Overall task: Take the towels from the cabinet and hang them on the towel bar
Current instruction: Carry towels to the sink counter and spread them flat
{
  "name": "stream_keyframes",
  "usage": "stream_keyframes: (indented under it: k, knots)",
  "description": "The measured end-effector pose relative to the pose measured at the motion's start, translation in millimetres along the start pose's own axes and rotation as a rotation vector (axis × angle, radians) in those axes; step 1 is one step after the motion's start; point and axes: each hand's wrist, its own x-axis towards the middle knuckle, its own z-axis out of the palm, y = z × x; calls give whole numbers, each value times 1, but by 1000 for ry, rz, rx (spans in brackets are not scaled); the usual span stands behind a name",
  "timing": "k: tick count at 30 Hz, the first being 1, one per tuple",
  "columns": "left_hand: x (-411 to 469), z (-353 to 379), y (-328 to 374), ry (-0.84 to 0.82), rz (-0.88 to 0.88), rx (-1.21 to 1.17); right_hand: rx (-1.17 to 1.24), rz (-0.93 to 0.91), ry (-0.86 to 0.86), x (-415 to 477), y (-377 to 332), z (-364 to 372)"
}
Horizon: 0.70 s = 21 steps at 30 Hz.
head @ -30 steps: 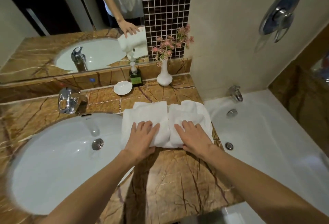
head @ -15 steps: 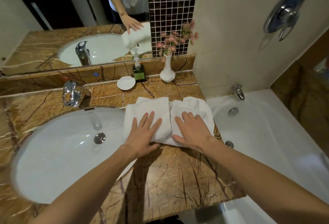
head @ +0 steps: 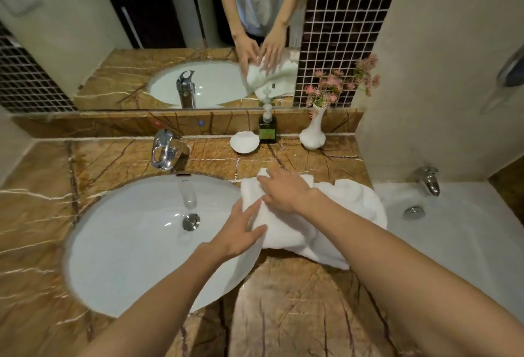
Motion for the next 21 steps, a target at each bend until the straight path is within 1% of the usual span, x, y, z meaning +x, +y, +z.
stream_keyframes:
  k: [3,7,10,14,18,21]
  knots:
    - [-2,4,0,56,16,-40,30,79,-54,25,-6,2]
    - [-3,1,-7,136,62,-31,61,143,-15,34,-14,4]
    - [-7,-6,-14,173,78,-75,87,116,-18,32,-13,-4]
    - [-11,-22,-17,202,-14,-223,178,49,4,21,-9,-18]
    - [-13,-41,-13,170,-23,-187,237,8,64,-5,-8,-39]
    - [-12,-50,0,137,16,-195,296,-25,120,-23,-7,-58]
